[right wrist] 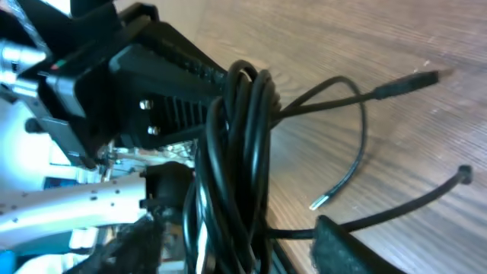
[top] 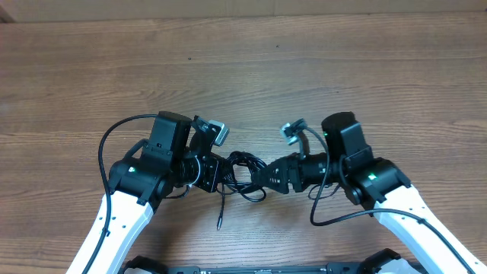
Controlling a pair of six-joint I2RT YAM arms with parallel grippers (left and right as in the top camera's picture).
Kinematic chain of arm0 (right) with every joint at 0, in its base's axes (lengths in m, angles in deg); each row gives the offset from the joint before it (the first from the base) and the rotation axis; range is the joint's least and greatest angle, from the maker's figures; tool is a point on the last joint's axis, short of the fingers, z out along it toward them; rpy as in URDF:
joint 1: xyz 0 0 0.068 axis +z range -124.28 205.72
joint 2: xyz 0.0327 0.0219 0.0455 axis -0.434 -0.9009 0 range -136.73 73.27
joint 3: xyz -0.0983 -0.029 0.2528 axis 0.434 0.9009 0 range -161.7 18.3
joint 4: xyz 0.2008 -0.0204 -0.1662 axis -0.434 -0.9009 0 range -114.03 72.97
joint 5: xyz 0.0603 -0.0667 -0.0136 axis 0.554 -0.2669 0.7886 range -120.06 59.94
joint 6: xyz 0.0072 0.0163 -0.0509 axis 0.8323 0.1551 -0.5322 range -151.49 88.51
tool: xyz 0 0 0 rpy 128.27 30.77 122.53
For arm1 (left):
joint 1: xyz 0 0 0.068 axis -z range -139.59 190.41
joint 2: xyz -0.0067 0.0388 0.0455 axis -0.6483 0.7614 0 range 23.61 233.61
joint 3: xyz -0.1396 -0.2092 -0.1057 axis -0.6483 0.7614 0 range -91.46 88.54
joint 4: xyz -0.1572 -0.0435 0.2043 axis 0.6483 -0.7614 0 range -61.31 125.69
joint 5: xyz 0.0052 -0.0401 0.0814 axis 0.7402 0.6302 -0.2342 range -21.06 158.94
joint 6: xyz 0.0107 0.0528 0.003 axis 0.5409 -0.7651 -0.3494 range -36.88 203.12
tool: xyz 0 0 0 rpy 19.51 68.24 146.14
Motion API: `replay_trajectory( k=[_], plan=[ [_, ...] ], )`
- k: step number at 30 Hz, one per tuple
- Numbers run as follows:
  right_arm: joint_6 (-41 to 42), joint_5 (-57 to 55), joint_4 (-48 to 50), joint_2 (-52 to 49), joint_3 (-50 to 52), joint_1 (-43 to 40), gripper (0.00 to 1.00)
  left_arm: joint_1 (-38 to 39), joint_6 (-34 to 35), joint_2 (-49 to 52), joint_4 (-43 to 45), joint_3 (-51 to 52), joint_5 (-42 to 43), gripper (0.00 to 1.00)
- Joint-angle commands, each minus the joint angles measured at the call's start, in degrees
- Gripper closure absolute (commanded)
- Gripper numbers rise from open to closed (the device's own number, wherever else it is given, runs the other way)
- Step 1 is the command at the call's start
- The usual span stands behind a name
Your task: Untangle cables
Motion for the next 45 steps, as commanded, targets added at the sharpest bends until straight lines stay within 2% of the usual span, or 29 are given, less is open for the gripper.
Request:
replay_trajectory(
  k=[1,2,5,11,19,23,29,33,35,37,39,42,45],
  plan=[
    [0.0,0.7,1.8,-0.9,-1.1,2.0,0.53,-0.2,-1.5,0.0,0.1,-0.3,2.1,0.95],
    [0.0,0.7,2.8,-1.0,-1.1,2.8,0.65,-0.2,-2.4,0.0,0.0,-0.3,2.1,0.95],
    [0.0,0.3,3.8,-1.0,-1.1,3.6,0.78,-0.2,-2.6,0.0,0.0,-0.3,2.1,0.96],
    [0.1,-11.8,2.1,-1.0,-1.1,6.4,0.90,-0.2,-1.5,0.0,0.8,-0.3,2.2,0.96],
    [4.7,-31.8,2.3,-1.0,-1.1,12.9,0.89,-0.2,-0.2,0.0,3.0,-0.3,9.7,0.96],
    [11.2,-44.0,2.0,-1.0,-1.1,15.0,0.87,-0.2,-0.2,0.0,3.8,-0.3,16.8,0.95],
    [20.0,-55.0,2.4,-1.0,-1.1,15.3,0.86,-0.2,-0.2,0.0,4.1,-0.3,24.6,0.96],
    [23.7,-62.7,2.0,-1.0,-1.1,15.3,0.78,-0.2,-0.2,0.0,3.7,-0.3,26.1,0.96],
    [24.1,-65.5,1.6,-1.0,-1.1,15.3,0.68,-0.2,-0.2,0.0,3.2,-0.3,25.6,0.96],
    [24.1,-67.0,1.0,-1.0,-1.1,15.3,0.63,-0.2,-0.2,0.0,3.0,-0.3,25.0,0.96],
    [24.1,-67.6,0.0,-1.0,-1.1,15.3,0.52,-0.2,-0.1,0.0,2.7,-0.3,22.7,0.96],
    [24.0,-67.5,-1.7,-0.9,-1.1,15.3,0.34,-0.2,3.9,0.0,2.3,-0.3,14.5,0.95],
    [23.6,-65.9,-3.9,-0.6,-1.1,15.3,0.21,-0.2,10.1,0.0,2.4,-0.3,4.4,0.95]
  ],
)
